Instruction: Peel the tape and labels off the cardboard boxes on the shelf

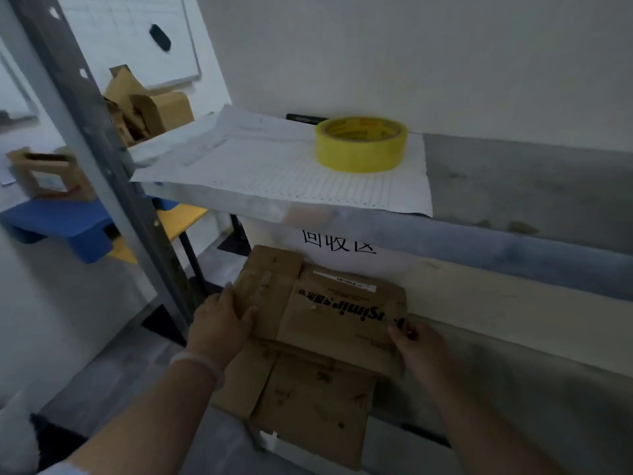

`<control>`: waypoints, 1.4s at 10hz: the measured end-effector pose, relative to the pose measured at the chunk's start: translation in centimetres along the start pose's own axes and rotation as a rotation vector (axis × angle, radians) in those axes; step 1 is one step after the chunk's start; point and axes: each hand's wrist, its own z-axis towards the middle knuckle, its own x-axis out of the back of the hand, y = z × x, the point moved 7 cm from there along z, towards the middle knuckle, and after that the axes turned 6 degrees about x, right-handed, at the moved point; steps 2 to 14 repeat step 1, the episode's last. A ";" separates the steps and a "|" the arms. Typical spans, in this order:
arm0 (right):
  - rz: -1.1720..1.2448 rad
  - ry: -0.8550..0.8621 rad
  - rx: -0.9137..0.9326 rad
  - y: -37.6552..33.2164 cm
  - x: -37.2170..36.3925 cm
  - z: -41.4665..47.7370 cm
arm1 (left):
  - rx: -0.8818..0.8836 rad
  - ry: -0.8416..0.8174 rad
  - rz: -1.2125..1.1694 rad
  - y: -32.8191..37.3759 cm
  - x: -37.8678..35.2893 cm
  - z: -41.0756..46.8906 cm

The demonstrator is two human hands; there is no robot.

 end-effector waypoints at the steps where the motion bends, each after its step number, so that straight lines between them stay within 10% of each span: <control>1: 0.036 0.082 0.007 -0.8 0.4 -0.7 | -0.238 0.080 0.157 1.7 -0.2 0.4; 14: 0.036 0.082 0.007 -0.8 0.4 -0.7 | -0.238 0.080 0.157 1.7 -0.2 0.4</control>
